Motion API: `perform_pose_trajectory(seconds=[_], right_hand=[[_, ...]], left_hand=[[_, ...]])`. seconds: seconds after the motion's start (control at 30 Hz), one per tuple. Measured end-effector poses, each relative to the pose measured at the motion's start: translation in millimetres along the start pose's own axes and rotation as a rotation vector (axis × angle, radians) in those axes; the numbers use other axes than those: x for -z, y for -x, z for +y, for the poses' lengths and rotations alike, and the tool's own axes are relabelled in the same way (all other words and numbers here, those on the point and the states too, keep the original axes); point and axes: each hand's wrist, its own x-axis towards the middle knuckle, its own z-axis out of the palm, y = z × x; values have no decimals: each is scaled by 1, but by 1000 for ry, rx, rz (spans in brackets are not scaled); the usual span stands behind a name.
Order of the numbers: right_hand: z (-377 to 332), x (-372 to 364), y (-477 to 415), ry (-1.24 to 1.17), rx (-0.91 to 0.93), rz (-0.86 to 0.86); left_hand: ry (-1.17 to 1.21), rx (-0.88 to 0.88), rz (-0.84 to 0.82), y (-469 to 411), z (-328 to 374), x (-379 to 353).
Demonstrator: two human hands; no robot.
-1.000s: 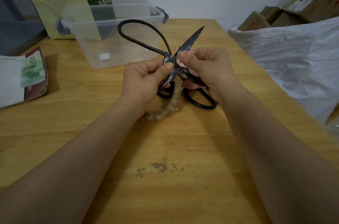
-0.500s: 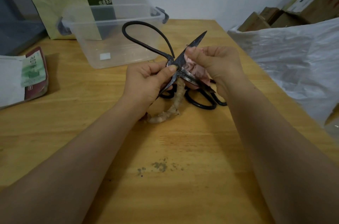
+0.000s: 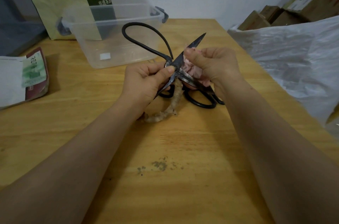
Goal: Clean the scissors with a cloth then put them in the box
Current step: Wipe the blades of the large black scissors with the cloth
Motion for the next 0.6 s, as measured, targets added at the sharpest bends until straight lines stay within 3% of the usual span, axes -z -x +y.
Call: perform_pose_trajectory(seconds=[0.1,0.3,0.47,0.6], right_hand=[[4,-5,3,75,-35,-118],[-1,-1,0,-22,35,61],[5,-8,4,115,-2,-101],[-1,-7,4,18,15,20]], left_hand=[[-9,-2,17,-1,-1,5],[0,4,-20,-1,0,-1],[-21,-6,-5,-1,-1,5],[-25,-22,-15,-1,-1,1]])
